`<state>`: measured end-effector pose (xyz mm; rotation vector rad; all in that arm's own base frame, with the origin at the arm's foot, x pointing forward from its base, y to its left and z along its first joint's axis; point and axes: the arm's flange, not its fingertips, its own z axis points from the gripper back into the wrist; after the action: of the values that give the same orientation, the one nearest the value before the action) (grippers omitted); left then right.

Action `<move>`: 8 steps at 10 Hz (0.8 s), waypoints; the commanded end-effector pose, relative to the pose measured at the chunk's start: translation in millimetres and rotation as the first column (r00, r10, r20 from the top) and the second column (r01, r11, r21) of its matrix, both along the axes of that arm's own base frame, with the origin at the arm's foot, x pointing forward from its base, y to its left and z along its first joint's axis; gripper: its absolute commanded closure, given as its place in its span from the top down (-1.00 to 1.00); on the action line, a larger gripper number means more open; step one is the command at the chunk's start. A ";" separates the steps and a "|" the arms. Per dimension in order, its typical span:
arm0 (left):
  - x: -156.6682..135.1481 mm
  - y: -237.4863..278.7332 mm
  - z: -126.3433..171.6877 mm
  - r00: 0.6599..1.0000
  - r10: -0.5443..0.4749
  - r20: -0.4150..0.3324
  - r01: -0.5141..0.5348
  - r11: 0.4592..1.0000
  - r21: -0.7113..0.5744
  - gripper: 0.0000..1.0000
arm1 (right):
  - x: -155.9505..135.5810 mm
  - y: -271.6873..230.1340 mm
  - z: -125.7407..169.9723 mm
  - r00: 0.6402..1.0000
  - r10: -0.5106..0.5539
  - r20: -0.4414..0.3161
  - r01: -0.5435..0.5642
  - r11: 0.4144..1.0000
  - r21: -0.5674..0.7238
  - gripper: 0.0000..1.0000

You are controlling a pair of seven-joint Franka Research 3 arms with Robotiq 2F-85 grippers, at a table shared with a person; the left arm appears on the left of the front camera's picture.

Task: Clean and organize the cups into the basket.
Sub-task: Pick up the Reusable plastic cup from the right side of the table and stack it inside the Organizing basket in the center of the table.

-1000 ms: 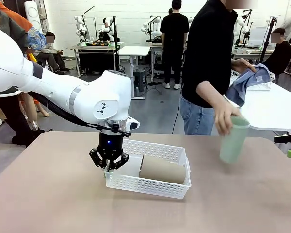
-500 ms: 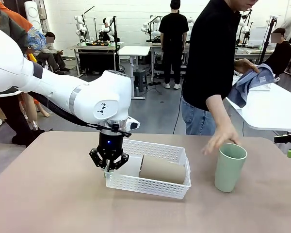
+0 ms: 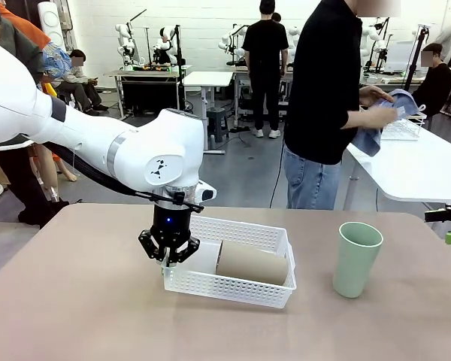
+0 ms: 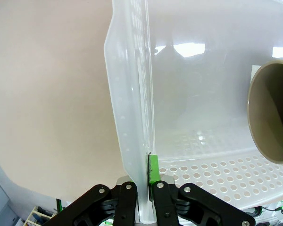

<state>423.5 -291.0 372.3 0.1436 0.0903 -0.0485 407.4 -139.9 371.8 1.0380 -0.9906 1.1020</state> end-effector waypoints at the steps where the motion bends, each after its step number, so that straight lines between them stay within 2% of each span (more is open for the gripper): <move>1: -0.7 0.4 -2.5 1.000 -0.013 -0.002 0.013 1.000 0.006 -1.00 | 0.0 0.0 0.0 1.000 0.000 0.000 0.000 1.000 0.000 1.00; 2: -0.7 0.4 -2.5 1.000 -0.013 -0.002 0.013 1.000 0.006 -1.00 | 1.4 4.2 -15.6 1.000 0.019 -0.011 -0.020 0.998 -0.055 1.00; 4: -0.7 0.4 -2.5 1.000 -0.013 -0.002 0.013 1.000 0.006 -1.00 | 21.9 17.1 -56.3 0.994 0.064 -0.089 -0.072 0.994 -0.083 1.00; 8: -0.7 0.4 -2.5 1.000 -0.013 -0.002 0.013 1.000 0.006 -1.00 | 55.3 52.1 -111.8 0.976 0.094 -0.197 -0.134 0.970 -0.202 1.00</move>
<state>423.4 -291.0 372.3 0.1437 0.0902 -0.0486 452.2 -91.4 265.4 1.0284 -0.7193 1.1368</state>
